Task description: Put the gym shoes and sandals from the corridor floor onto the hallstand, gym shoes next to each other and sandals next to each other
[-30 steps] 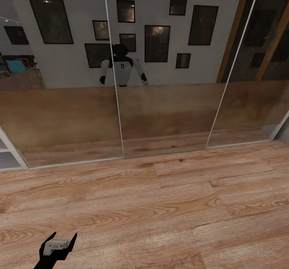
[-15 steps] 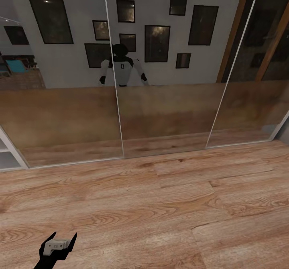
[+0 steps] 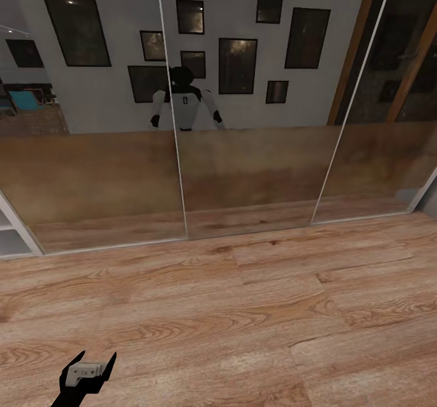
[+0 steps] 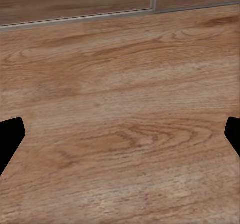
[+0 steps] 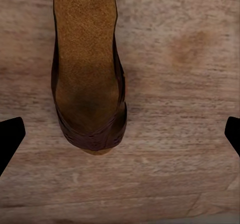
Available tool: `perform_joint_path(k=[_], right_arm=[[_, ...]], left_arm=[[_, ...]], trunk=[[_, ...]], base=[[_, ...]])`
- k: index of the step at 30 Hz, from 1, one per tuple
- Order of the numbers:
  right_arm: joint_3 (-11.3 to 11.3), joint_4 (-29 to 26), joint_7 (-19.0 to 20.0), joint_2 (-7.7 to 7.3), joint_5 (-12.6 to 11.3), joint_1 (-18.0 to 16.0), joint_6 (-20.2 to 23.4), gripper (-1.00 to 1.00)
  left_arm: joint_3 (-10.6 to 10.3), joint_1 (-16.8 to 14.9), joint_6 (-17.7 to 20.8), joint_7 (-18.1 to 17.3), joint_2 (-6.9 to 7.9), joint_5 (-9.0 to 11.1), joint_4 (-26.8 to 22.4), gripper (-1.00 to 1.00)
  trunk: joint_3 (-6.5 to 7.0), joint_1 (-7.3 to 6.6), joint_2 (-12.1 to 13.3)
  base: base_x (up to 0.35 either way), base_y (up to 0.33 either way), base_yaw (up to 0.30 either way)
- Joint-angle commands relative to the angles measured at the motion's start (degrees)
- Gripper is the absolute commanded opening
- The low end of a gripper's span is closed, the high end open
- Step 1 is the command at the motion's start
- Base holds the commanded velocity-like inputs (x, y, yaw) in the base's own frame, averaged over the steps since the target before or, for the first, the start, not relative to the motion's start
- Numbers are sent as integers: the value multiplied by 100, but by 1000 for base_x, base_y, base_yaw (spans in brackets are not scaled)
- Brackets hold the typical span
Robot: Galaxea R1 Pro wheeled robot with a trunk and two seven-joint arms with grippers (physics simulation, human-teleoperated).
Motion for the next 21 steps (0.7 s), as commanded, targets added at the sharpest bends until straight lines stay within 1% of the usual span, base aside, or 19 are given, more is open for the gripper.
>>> perform_joint_path(k=[1, 10, 17, 21], right_arm=[[-2, 2, -3, 0, 0, 0, 0, 100], [-6, 7, -13, 0, 3, 0, 5, 100], [-8, 12, -15, 0, 2, -1, 7, 100], [-8, 17, -14, 0, 2, -1, -12, 100]], left_arm=[[0, 0, 0, 0, 0, -1, 0, 100], [1, 0, 0, -2, 0, 1, 0, 100], [-7, 0, 0, -2, 0, 1, 0, 100], [-7, 0, 0, -2, 0, 3, 0, 100]], trunk=[[0, 0, 0], [0, 0, 0], [0, 0, 0], [0, 0, 0]], base=[[0, 0, 0], [0, -20, 0], [0, -177, 0], [0, -106, 0]])
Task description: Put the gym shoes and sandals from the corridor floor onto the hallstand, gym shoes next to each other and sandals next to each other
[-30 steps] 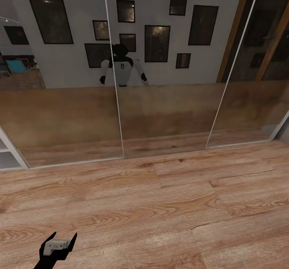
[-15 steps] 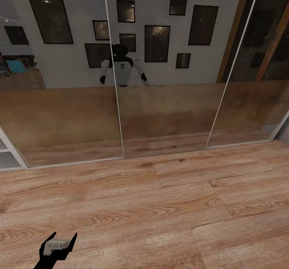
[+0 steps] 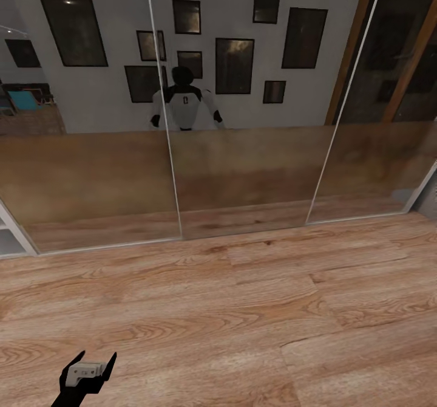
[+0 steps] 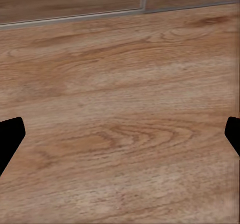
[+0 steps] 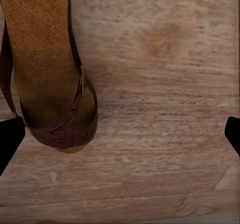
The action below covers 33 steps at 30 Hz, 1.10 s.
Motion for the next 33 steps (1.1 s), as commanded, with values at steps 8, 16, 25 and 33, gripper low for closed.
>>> perform_joint_path(k=[8, 16, 25, 33], right_arm=[[-2, 62, 5, 12, 0, 2, -121, 100], [-3, 90, 6, 13, -5, 2, -171, 100], [-1, 102, 7, 17, -2, 4, -299, 100], [-2, 105, 7, 17, -1, 3, -449, 100]], left_arm=[[-14, 0, 0, 1, 0, 1, -6, 100], [-10, 0, 0, 0, 0, 1, -8, 100], [-3, 0, 0, 2, 0, 1, -9, 100], [0, 0, 0, 1, 0, 1, -9, 100]], trunk=[[0, 0, 0], [0, 0, 0], [0, 0, 0], [-6, 0, 0]], base=[[0, -116, 0], [0, -99, 0], [0, -26, 0], [0, -7, 22]])
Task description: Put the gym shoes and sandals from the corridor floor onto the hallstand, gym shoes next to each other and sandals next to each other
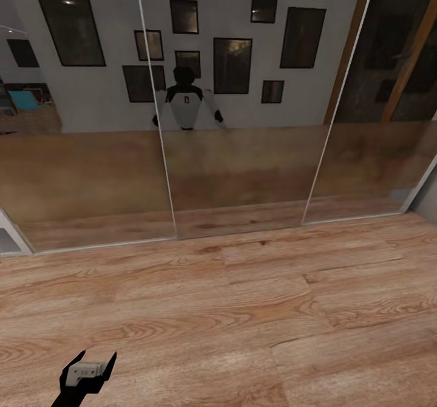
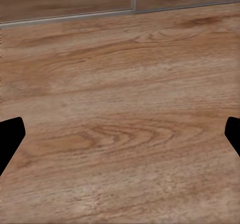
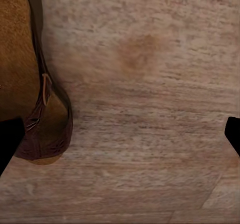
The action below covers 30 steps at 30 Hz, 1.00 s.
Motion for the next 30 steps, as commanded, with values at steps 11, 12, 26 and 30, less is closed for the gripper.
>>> perform_joint_path(k=[11, 12, 26, 30], right_arm=[[-2, 1, 0, -1, 0, -1, -68, 100], [-1, 1, 0, 0, 0, 0, -72, 100], [-4, 2, 0, -4, 0, 2, -83, 100], [-6, 2, 0, -6, 0, 2, -95, 100]], left_arm=[[-1, 0, 0, 0, 0, 0, 0, 100], [-1, 0, 0, 0, 0, 0, 0, 100], [7, 0, 0, -1, 0, 0, 0, 100], [8, 0, 0, -1, 0, 0, 0, 100]], trunk=[[-23, 0, 0], [-23, 0, 0], [-28, 0, 0], [-28, 0, 0]], base=[[0, 9, 82], [0, 122, 32], [0, 93, 12], [0, 21, 2]])
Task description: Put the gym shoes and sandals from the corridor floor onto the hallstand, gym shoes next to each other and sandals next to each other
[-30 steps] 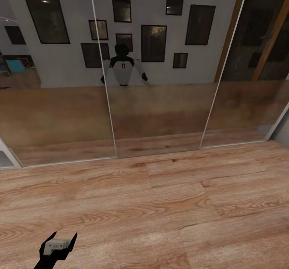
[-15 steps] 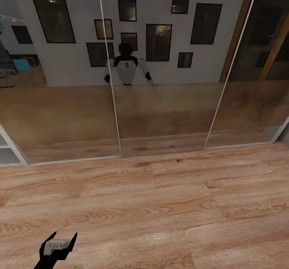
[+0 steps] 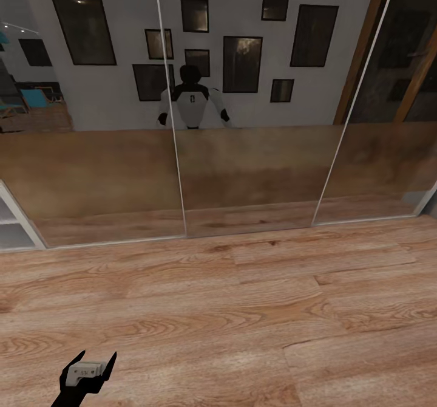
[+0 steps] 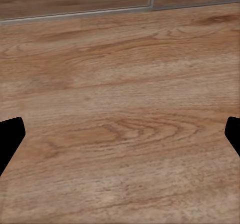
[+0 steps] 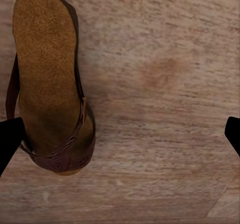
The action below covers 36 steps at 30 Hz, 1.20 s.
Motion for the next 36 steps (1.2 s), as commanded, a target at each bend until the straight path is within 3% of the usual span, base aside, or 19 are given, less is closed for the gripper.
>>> perform_joint_path(k=[1, 17, 24, 31, 36], right_arm=[[0, 0, 0, 0, 0, 0, 0, 100], [-1, 0, -8, 0, -6, 0, -16, 100], [-46, 107, -70, 227, 54, -179, -243, 100], [-46, 107, -70, 452, 54, -179, -295, 100], [-46, 107, -70, 454, 54, -179, -295, 100]], left_arm=[[0, 0, 0, 0, 0, 0, 0, 100], [1, 0, 0, 0, 0, 0, 0, 100], [23, 204, -10, -7, -212, -15, 228, 100], [23, 204, -10, -7, -212, -15, 339, 100], [23, 204, -10, -7, -212, -15, 339, 100]], trunk=[[0, 0, 0], [0, 0, 0], [0, 0, 0], [0, 0, 0], [0, 0, 0]], base=[[0, 15, 2], [0, 5, 1], [0, 0, 0], [0, 0, 0], [0, 0, 0]])
